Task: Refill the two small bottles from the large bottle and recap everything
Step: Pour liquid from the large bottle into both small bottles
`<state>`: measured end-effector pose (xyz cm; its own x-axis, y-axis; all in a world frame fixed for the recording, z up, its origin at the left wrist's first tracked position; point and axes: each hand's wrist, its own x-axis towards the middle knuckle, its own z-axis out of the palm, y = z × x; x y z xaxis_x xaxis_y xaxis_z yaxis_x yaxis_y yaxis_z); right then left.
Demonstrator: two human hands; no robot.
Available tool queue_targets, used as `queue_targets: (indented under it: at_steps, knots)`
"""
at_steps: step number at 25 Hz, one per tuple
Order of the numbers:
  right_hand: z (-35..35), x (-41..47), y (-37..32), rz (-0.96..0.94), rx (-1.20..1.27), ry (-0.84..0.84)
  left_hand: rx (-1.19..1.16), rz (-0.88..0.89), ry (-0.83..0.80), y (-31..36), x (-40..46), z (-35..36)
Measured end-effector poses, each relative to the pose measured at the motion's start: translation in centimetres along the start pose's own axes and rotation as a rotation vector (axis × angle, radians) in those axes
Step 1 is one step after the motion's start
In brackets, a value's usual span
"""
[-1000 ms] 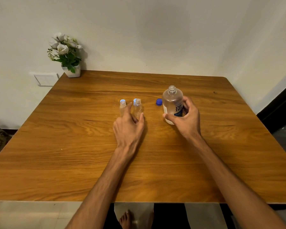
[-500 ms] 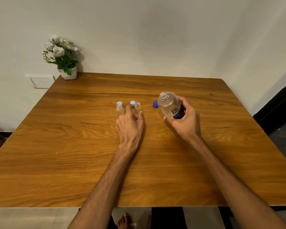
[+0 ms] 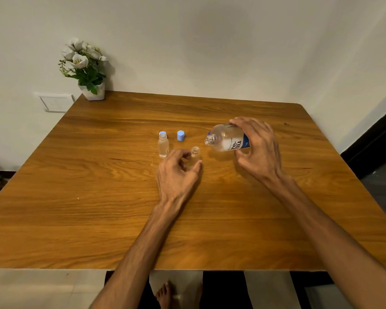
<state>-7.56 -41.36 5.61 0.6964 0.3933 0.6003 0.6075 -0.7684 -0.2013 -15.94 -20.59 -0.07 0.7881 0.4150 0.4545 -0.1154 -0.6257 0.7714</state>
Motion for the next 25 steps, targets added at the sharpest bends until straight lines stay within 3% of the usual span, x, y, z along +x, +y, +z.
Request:
queue_targets:
  at_steps: [7, 25]
  knots:
    - [-0.5, 0.6, 0.2, -0.100, -0.089, -0.027, -0.083, 0.060, -0.079, -0.6, 0.1, 0.1]
    - [-0.7, 2.0, -0.4, -0.197, -0.165, -0.002, -0.259, 0.009, -0.135, -0.2, 0.2, -0.6]
